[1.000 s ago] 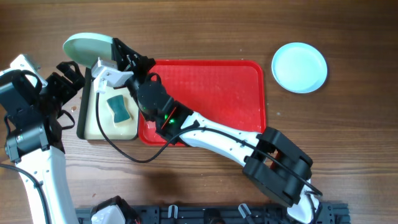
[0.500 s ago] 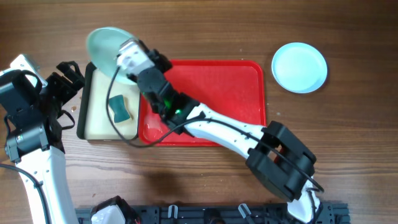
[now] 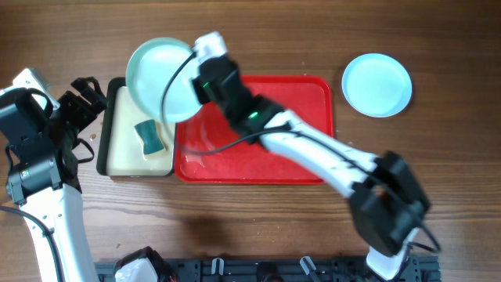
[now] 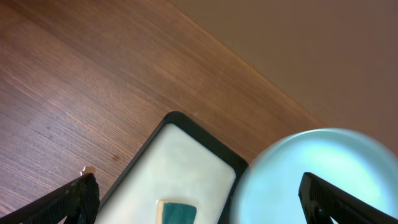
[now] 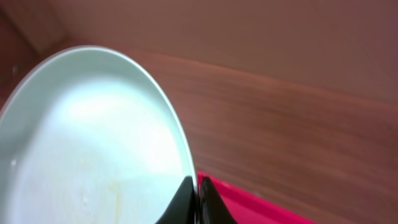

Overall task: Clean dirty plates on tray and stack at the side
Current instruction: 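Carry the light-blue plate right with the right gripper over the plate stack, then lower the plate onto the stack and open the right gripper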

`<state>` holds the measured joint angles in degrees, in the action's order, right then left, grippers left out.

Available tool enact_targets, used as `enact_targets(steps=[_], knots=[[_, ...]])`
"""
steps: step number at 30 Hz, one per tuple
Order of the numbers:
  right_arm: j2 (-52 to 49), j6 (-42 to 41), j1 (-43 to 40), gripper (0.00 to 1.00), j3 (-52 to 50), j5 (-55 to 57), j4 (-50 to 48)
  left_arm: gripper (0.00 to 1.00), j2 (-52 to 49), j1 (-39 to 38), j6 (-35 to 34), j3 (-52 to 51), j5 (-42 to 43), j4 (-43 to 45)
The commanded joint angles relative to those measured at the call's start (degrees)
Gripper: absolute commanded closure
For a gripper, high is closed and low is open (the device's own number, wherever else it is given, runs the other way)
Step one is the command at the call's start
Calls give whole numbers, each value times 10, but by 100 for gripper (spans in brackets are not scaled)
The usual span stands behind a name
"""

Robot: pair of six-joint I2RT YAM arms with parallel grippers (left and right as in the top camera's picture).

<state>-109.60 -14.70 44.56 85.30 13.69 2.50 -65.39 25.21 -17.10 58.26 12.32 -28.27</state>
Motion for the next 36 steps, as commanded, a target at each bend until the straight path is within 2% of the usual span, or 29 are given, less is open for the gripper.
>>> enact_targets(steps=[1, 5, 12, 19, 23, 27, 36], knots=[[68, -80, -55, 96, 7, -87, 68, 0, -4, 3, -5, 5, 5, 1], [121, -80, -106, 96, 7, -99, 186, 0, -4, 3, -5, 5, 5, 1], [162, -80, -280, 96, 5, -99, 337, 0, -4, 3, -5, 5, 5, 1], [159, -95, -475, 96, -6, -98, 410, 0, -4, 3, -5, 5, 5, 1], [145, -95, -556, 96, -7, -98, 432, 0, -4, 3, -5, 5, 5, 1], [112, -98, -600, 96, -7, -99, 432, 0, -4, 3, -5, 5, 5, 1], [-16, -97, -601, 96, -7, -99, 421, 0, -4, 3, -5, 5, 5, 1]])
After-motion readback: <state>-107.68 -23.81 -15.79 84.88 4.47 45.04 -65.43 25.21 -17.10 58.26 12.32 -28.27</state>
